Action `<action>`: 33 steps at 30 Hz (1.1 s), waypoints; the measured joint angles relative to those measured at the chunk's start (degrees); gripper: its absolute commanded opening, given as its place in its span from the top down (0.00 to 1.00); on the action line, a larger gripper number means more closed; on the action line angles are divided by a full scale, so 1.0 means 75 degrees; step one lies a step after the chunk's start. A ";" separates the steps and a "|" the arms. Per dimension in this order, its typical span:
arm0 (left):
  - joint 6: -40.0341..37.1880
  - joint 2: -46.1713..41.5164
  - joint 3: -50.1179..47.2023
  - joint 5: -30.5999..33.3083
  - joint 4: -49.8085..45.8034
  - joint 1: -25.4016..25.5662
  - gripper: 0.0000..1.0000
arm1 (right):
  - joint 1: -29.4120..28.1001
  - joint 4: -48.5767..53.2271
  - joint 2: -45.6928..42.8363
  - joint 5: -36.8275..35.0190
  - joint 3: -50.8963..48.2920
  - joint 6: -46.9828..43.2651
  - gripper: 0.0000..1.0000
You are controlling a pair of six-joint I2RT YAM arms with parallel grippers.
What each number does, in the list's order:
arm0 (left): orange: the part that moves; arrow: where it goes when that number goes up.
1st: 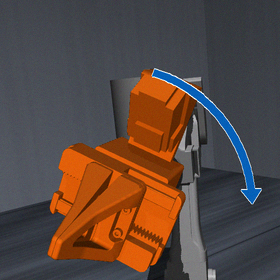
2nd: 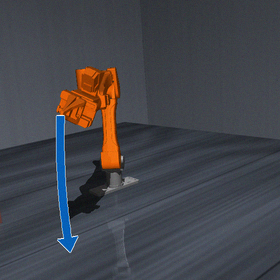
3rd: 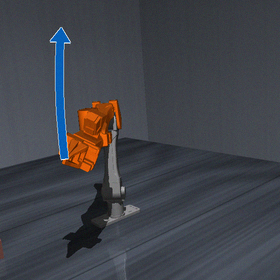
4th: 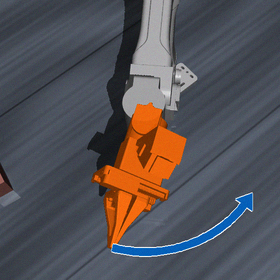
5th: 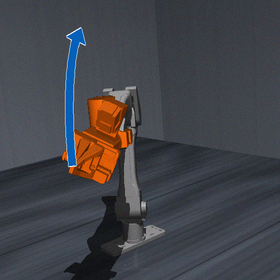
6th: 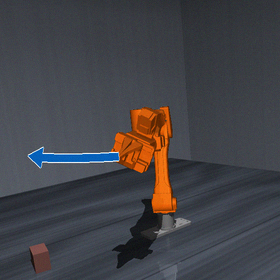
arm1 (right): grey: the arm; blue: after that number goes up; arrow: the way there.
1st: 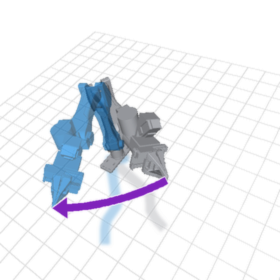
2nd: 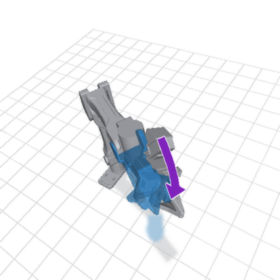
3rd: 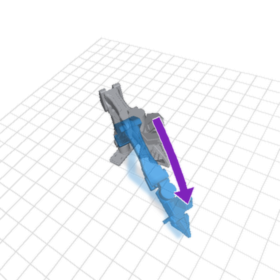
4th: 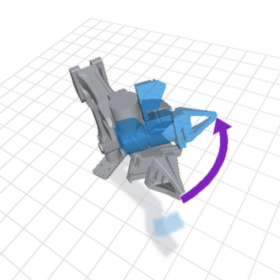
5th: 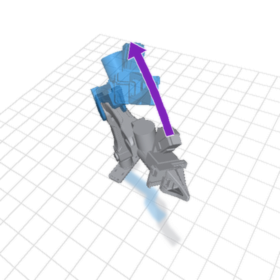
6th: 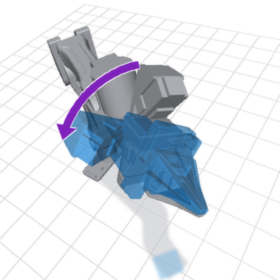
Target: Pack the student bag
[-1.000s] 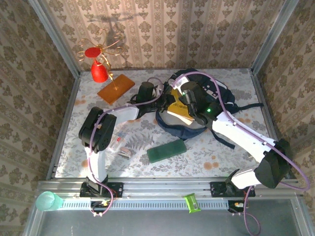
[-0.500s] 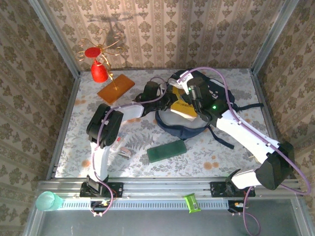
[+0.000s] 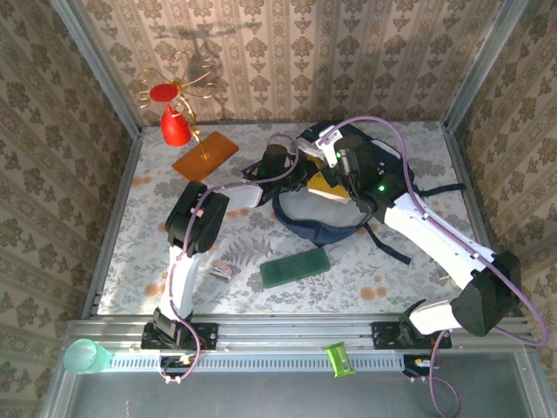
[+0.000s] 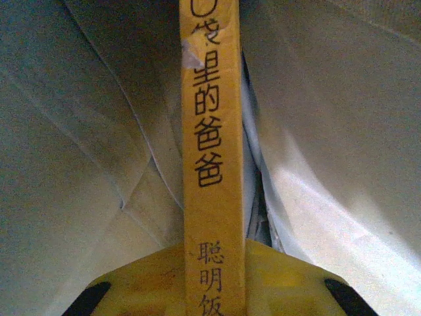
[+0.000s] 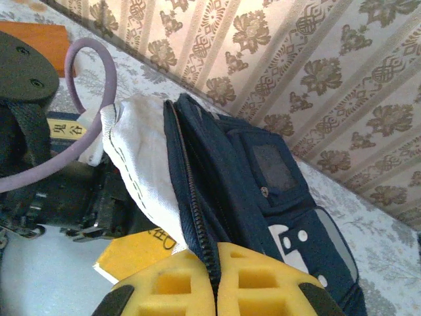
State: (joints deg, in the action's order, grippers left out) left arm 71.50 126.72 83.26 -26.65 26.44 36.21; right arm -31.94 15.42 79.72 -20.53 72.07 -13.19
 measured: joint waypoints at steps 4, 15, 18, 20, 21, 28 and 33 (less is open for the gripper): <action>0.0210 0.0323 0.0210 0.0227 0.0329 0.0085 0.94 | 0.0038 0.0000 0.0000 0.0085 0.0000 0.0114 1.00; -0.0350 0.0513 0.0577 0.0417 -0.0370 0.0099 0.58 | 0.0052 0.0003 0.0000 0.0201 -0.0003 0.0254 1.00; -0.0717 0.0466 0.0504 0.0286 -0.0562 0.0026 0.49 | 0.0111 -0.0006 0.0000 0.0204 -0.0026 0.0289 1.00; -0.0991 0.0303 0.0251 0.0184 -0.0679 -0.0038 0.45 | 0.0157 -0.0032 0.0000 0.0227 -0.0099 0.0344 1.00; -0.1125 0.0160 0.0093 0.0140 -0.0755 -0.0082 0.44 | 0.0187 -0.0067 0.0000 0.0239 -0.0166 0.0367 1.00; -0.1804 -0.0647 -0.0364 -0.0134 -0.1215 -0.0239 0.46 | 0.0291 -0.0152 -0.0009 0.0431 -0.0513 0.0519 1.00; -0.1903 -0.0641 -0.0376 -0.0309 -0.1300 -0.0166 0.48 | 0.0326 -0.0198 -0.0041 0.0460 -0.0519 0.0597 1.00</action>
State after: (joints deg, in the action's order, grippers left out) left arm 57.23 121.91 80.44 -28.97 16.69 34.96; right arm -29.50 13.93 79.42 -17.08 68.18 -8.71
